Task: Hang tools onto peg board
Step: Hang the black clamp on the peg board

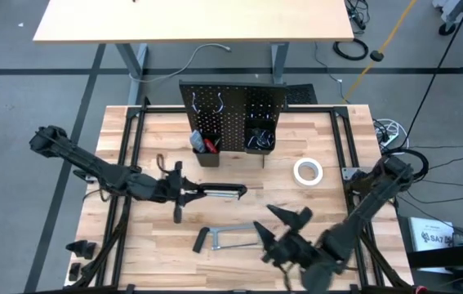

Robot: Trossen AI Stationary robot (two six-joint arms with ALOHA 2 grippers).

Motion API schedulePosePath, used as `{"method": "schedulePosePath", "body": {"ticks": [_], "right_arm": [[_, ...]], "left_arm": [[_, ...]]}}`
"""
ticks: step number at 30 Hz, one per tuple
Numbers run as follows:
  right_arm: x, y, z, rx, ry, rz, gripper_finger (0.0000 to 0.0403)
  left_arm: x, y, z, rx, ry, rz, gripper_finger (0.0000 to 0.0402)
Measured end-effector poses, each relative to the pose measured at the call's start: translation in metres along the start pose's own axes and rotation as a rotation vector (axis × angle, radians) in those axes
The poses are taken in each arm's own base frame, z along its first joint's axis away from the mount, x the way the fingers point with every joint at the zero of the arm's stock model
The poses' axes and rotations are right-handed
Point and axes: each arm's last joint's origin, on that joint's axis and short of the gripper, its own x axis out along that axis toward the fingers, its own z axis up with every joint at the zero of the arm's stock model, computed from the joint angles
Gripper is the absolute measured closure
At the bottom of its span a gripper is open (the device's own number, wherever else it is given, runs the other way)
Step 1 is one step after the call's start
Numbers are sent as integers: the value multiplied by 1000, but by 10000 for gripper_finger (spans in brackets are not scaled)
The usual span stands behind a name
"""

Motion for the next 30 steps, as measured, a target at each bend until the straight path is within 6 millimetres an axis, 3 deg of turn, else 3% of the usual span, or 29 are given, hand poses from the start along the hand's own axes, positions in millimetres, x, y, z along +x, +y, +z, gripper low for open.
{"method": "schedulePosePath", "body": {"ticks": [7,17,22,30], "right_arm": [[-20,-24,9,96,-30,40,89],[-13,-26,8,76,-21,27,89],[-7,-24,4,58,-10,12,89],[1,-22,-5,50,2,-2,89]], "left_arm": [[-33,15,28,21,-77,-4,341],[-69,37,90,51,-47,63,341],[-75,44,111,140,-59,77,341],[-72,64,119,164,-21,165,341]]}}
